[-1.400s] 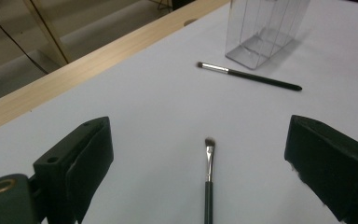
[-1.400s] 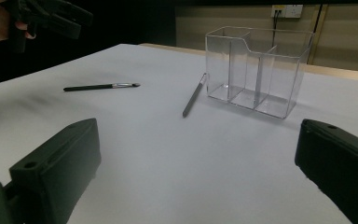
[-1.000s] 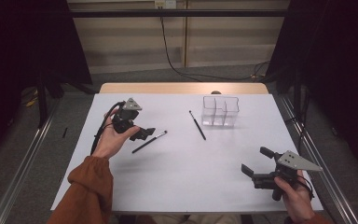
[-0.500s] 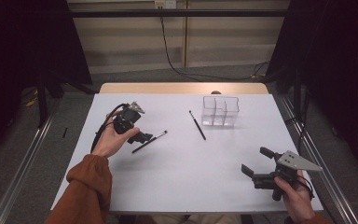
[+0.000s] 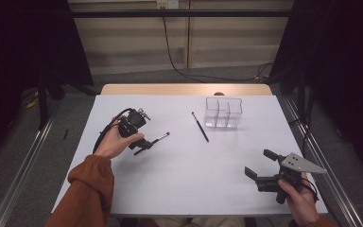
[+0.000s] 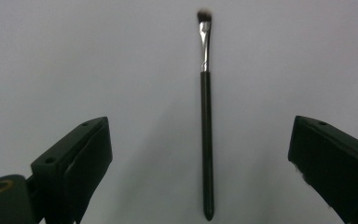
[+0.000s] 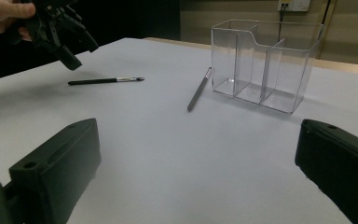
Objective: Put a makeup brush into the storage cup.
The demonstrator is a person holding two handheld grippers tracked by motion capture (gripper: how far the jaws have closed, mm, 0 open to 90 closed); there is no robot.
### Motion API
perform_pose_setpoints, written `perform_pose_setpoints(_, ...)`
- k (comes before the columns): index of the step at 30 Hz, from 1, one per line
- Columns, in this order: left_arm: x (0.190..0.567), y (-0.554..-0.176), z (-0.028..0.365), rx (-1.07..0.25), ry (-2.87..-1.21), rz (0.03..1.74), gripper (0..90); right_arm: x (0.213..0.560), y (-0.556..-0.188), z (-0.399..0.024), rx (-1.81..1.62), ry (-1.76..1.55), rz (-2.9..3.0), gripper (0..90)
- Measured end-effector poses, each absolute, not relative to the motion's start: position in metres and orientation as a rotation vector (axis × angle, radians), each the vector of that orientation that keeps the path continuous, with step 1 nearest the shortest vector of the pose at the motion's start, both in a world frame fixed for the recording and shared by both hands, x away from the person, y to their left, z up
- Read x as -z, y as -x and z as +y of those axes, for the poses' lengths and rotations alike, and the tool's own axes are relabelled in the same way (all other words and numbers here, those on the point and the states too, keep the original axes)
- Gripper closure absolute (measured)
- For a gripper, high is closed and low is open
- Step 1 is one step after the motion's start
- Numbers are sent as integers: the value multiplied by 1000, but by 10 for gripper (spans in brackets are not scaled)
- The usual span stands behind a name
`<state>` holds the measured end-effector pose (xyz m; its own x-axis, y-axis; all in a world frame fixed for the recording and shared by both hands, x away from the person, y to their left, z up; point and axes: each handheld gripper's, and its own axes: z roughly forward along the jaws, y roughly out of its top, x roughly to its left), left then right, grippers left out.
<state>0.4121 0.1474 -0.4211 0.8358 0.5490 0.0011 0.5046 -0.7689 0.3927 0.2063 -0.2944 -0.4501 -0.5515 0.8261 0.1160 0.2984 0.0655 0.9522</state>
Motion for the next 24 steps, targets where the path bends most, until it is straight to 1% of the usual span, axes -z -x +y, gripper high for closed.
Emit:
perform_pose_setpoints(3,425,-413,144,-132,-2663,784,70,450,-207,-294,-1494,-1113,1891,0)
perform_pose_setpoints(10,433,-415,141,-121,-2726,765,84,450,-207,-294,-1497,-1116,1891,0)
perform_pose_setpoints(15,435,-419,141,-83,-2745,761,87,451,-207,-294,-1494,-1120,1894,0)
perform_pose_setpoints(16,436,-419,139,-83,-2747,760,110,451,-207,-294,-1488,-1116,1897,0)
perform_pose_setpoints(18,438,-420,136,-63,-2780,747,114,451,-207,-294,-1488,-1118,1899,0)
perform_pose_setpoints(20,439,-419,135,-67,-2784,747,142,451,-207,-294,-1492,-1120,1897,0)
perform_pose_setpoints(21,443,-420,132,-61,-2812,746,153,451,-207,-294,-1492,-1119,1897,0)
perform_pose_setpoints(24,447,-421,129,-66,-2846,736,160,451,-207,-294,-1493,-1117,1893,0)
